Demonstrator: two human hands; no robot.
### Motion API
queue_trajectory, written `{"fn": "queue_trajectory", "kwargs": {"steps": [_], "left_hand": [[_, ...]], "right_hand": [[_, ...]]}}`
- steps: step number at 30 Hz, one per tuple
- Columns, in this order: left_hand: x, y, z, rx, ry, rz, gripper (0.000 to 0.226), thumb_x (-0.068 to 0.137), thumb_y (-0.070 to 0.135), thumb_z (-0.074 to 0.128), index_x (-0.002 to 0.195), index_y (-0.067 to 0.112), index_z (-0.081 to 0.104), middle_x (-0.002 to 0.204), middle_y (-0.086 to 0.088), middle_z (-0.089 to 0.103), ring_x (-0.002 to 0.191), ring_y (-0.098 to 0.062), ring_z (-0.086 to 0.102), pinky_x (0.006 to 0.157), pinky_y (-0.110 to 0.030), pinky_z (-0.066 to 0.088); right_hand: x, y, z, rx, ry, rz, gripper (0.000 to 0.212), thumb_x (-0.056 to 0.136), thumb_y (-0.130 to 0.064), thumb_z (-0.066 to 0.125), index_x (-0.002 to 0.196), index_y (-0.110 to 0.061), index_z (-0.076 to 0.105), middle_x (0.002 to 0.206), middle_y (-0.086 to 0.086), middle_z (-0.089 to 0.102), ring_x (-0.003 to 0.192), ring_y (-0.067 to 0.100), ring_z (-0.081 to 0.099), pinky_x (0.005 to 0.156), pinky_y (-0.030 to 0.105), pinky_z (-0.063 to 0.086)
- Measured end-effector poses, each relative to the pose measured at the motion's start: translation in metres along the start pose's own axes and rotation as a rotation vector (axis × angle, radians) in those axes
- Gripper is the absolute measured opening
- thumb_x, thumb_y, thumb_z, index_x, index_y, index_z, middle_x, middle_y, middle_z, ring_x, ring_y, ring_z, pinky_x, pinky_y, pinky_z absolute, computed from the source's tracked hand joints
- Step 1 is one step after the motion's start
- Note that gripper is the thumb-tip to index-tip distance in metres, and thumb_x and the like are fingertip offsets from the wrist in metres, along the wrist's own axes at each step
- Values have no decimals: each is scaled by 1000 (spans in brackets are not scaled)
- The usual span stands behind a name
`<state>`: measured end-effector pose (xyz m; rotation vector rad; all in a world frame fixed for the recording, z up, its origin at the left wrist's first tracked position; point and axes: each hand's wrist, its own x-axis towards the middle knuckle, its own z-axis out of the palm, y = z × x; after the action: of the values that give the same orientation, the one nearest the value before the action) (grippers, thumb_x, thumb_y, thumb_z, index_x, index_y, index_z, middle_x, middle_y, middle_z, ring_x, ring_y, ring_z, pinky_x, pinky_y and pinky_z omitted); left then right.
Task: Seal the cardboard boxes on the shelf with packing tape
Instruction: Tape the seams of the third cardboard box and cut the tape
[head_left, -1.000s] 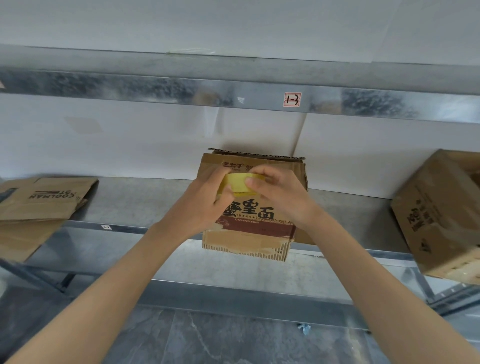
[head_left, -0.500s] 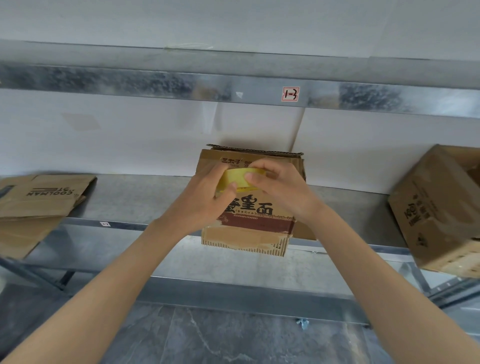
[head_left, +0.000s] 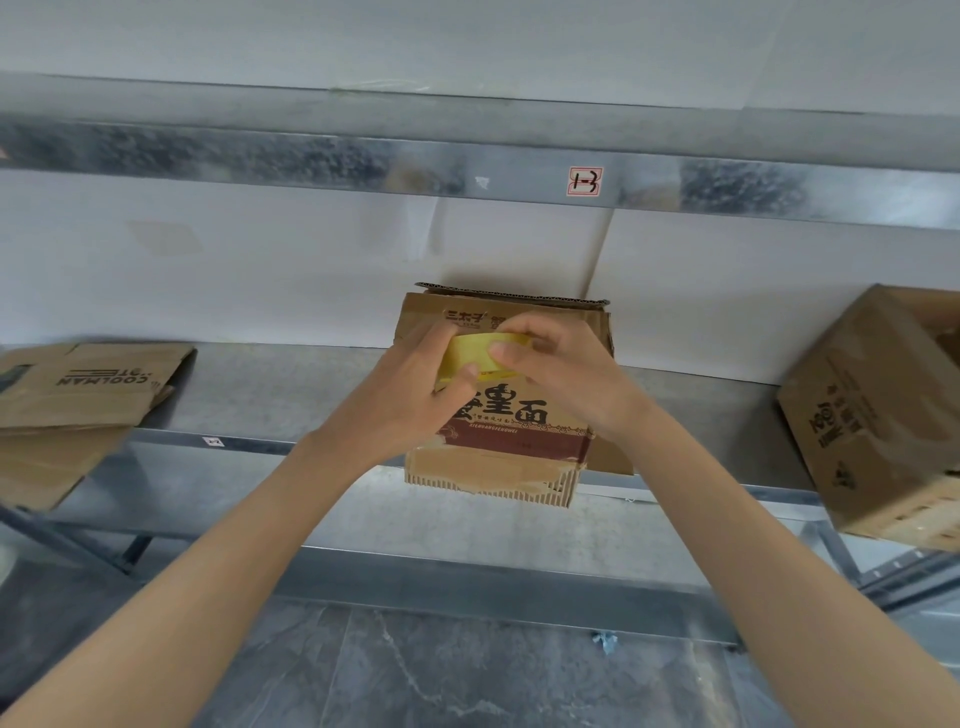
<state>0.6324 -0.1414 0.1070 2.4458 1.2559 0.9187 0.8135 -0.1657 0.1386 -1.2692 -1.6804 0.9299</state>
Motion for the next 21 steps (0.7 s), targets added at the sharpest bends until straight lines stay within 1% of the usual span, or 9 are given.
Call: {"fn": "queue_trajectory", "kwargs": {"steps": [4,7,10,12,15,18,21], "left_hand": [[-2,3,-3,25,-31,15,38,93,40,35,118,13,44,106,1,49,87,-17,54,67,-31,50],[-3,4,-4,50,-42,23,37,93,37,36,118,10,44,107,-4,51,86,-19,53,67,-34,49],[-4,7,-5,72,-62,14,43,91,38,32,120,8,44,111,-8,51,88,-21,53,69,-37,50],[-4,10,-5,93,-66,17,45,91,37,31,120,6,44,111,-10,51,88,-22,53,68,-36,49],[-5,11,-5,123,-57,41,36,94,28,37,118,4,45,109,-11,51,84,-21,50,64,-30,39],[-6,12,-4,138,-36,56,27,95,17,41,117,2,47,104,-10,50,80,-20,47,62,-28,31],[-7,11,-5,199,-30,73,20,94,7,42,111,0,51,95,-12,53,70,-24,50,55,-29,28]], "right_hand": [[-1,-1,0,-2,-6,-12,6,91,-19,62,92,-17,67,81,-7,62,74,10,53,69,26,43],[-1,-1,0,6,-14,-6,6,91,-19,62,92,-17,67,81,-8,62,75,11,54,70,27,43],[-2,0,0,3,-9,6,5,91,-20,62,91,-18,67,80,-10,62,74,8,53,69,26,43],[-2,1,0,7,-9,12,5,91,-20,62,90,-20,67,81,-9,62,75,10,54,70,27,44],[-2,1,-1,6,-14,12,5,91,-20,62,91,-18,67,81,-8,62,75,10,54,70,28,44],[-2,3,-1,-6,-22,18,8,90,-20,62,94,-16,67,79,-10,61,73,6,53,70,23,42],[-2,4,-2,-14,-30,24,7,90,-22,63,95,-21,67,78,-14,61,71,0,52,69,18,41]]}}
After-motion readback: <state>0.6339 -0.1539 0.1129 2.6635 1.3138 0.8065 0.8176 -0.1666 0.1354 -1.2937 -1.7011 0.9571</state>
